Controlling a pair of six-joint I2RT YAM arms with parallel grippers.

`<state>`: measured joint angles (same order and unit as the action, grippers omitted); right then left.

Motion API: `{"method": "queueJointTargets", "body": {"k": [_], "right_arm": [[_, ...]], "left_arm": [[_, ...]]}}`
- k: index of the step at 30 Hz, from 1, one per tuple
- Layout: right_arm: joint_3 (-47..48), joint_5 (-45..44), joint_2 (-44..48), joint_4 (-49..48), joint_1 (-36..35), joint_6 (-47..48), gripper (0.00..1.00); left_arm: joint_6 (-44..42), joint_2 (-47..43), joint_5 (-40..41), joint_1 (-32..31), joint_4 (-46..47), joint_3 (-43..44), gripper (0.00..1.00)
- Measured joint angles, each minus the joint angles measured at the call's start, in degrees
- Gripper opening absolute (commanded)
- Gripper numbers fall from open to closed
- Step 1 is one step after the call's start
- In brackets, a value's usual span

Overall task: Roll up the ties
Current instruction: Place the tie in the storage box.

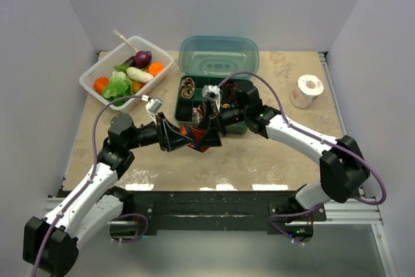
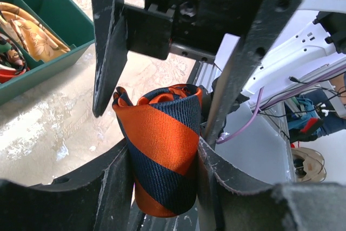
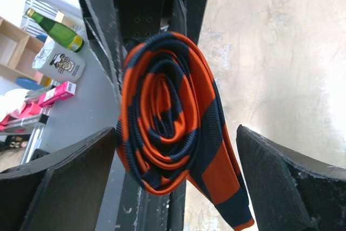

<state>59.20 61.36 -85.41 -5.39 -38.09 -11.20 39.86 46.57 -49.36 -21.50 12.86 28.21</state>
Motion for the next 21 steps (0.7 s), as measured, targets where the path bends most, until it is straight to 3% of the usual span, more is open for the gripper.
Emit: {"method": "queueJointTargets", "body": {"k": [13, 21], "right_arm": [[-2.0, 2.8, -0.5, -2.7, 0.0, -4.3, 0.67], [-4.8, 1.6, -0.5, -8.3, -0.4, -12.2, 0.57]], "left_arm": [[-0.7, -0.5, 1.0, -1.2, -0.5, 0.0, 0.16], [-3.1, -1.4, 5.4, -2.5, -4.3, 0.0, 0.16]]}}
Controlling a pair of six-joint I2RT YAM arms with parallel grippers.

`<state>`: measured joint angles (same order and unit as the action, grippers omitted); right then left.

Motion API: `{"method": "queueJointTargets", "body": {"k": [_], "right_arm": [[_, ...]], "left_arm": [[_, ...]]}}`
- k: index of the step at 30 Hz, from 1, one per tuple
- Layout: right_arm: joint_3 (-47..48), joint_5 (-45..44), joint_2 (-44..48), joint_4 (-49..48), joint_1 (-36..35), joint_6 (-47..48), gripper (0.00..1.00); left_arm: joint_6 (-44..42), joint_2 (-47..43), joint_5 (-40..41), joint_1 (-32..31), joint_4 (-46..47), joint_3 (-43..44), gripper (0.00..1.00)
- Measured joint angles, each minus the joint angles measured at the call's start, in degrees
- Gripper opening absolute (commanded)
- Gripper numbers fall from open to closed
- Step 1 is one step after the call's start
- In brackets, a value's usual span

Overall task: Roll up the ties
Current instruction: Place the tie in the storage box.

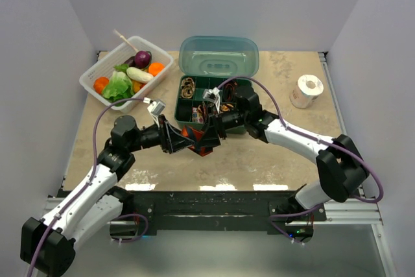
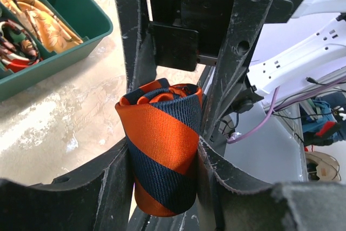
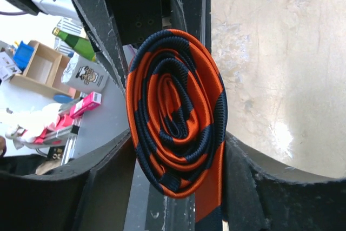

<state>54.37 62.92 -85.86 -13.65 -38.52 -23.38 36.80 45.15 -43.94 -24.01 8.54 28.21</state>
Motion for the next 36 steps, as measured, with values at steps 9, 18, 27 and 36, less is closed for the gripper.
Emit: {"method": "queueJointTargets", "body": {"k": [9, 18, 27, 36], "right_arm": [[-0.1, -1.9, -1.0, -1.5, -1.2, -2.8, 0.46], [-0.1, -1.9, -2.6, -2.1, -1.3, -3.7, 0.21], [-0.1, -3.4, -2.6, -2.2, -1.6, -3.6, 0.00], [0.0, -7.2, -2.7, -0.9, -2.0, -3.6, 0.00]], "left_arm": [[-0.5, -0.1, 1.2, -0.2, -1.1, 0.0, 0.16], [-0.5, -0.2, 2.8, -0.2, -3.1, 0.0, 0.23], [-1.2, -1.9, 6.2, -0.5, -5.4, 0.0, 0.54], [-3.6, -1.2, 14.3, -0.6, -9.4, 1.7, 0.76]]}}
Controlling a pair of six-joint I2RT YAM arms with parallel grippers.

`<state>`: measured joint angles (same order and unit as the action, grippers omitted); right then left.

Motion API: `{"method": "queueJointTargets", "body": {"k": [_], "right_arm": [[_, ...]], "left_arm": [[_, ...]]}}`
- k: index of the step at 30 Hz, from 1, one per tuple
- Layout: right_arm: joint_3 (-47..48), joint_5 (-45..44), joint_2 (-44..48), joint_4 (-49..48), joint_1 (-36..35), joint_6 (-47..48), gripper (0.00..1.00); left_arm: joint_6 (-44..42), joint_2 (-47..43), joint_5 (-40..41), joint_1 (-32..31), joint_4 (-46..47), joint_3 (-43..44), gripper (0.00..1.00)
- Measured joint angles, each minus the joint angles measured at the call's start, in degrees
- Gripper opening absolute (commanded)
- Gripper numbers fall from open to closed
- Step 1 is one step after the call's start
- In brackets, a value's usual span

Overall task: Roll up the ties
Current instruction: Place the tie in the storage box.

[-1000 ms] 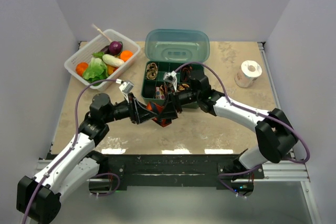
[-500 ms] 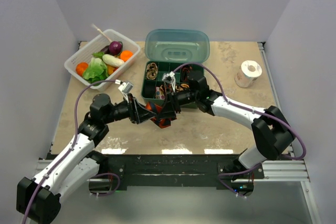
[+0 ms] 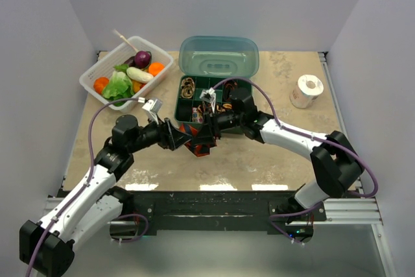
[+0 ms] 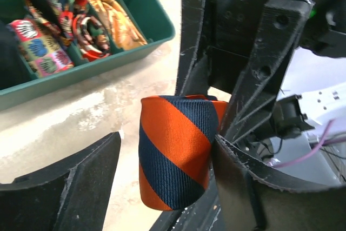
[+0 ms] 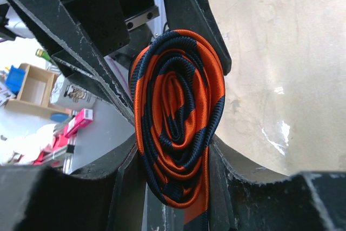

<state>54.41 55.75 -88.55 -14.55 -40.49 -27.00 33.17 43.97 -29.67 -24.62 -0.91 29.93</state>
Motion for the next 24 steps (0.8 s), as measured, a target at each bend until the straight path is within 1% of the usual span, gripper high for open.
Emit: {"method": "queueJointTargets", "body": {"k": [6, 8, 13, 17, 19, 24], "right_arm": [[2.2, -2.6, -0.8, 2.5, 0.0, 1.1, 0.00], [4.1, -4.2, -1.5, 4.2, -0.1, 1.8, 0.00], [9.7, -7.9, -4.1, 10.5, -0.7, 3.7, 0.00], [16.3, -12.7, -7.2, 16.9, -0.7, 4.6, 0.00], [21.2, -15.1, -9.6, 20.4, -0.2, 5.0, 0.00], [32.5, -20.7, -14.5, 27.1, 2.9, 5.1, 0.00]], "left_arm": [[-1.2, 0.8, 5.3, -0.3, -3.6, 2.8, 0.77], [-1.5, 0.8, 8.3, -0.4, -5.0, 4.2, 0.78], [-1.8, -0.8, 19.5, -0.4, -8.2, 8.2, 0.78], [-2.4, -2.5, 27.3, -0.3, -9.5, 11.6, 0.79], [-2.9, -2.6, 30.5, -0.3, -10.4, 13.5, 0.80], [-5.6, 1.7, 35.0, -0.2, -12.2, 20.2, 0.80]]}}
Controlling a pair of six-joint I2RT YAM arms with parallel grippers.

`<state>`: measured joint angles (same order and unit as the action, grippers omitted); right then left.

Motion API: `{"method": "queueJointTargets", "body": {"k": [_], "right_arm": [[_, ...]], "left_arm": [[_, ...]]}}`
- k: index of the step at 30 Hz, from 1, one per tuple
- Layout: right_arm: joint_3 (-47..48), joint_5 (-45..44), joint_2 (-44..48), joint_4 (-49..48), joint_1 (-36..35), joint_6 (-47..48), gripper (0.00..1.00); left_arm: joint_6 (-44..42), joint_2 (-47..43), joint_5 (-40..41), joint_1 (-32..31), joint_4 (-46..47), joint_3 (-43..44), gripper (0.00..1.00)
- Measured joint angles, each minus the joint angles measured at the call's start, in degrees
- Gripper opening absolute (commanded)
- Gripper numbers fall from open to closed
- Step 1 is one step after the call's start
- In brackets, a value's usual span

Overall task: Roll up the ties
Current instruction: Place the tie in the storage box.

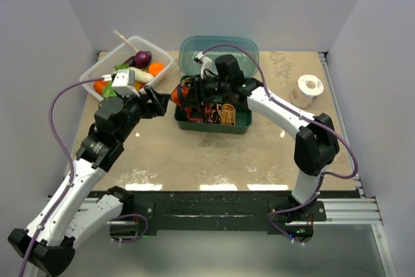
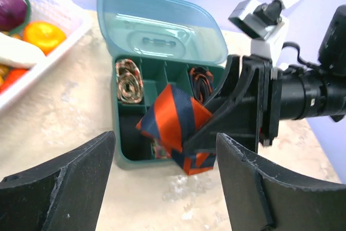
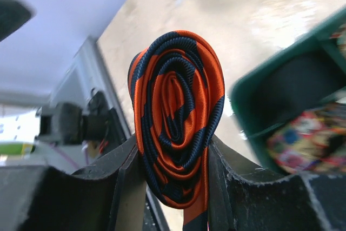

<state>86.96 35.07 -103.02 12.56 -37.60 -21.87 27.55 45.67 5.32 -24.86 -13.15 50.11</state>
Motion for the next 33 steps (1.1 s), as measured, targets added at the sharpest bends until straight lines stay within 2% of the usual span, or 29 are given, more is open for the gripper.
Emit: {"method": "queueJointTargets", "body": {"k": [4, 8, 17, 22, 33], "right_arm": [[7.4, -5.3, -3.0, 3.9, 2.6, 0.0, 0.00], [12.3, -12.8, -5.0, 6.8, 4.7, -0.6, 0.00], [12.7, -33.5, -5.2, 11.3, 5.9, -3.0, 0.00], [9.8, -43.5, -4.6, 11.8, 5.9, -4.6, 0.00], [10.5, -47.9, -7.5, 12.2, 6.1, -7.0, 0.00]], "left_arm": [[-2.5, 5.5, 1.0, 0.0, -1.6, 5.2, 0.80], [-4.3, 8.0, 0.7, 0.0, -2.4, 5.9, 0.80], [-4.7, 12.5, -2.0, 0.0, -1.4, 5.9, 0.80], [-4.7, 14.5, -4.0, 0.0, -0.8, 4.6, 0.79], [-4.6, 15.5, -6.6, 0.0, 0.2, 0.5, 0.79]]}}
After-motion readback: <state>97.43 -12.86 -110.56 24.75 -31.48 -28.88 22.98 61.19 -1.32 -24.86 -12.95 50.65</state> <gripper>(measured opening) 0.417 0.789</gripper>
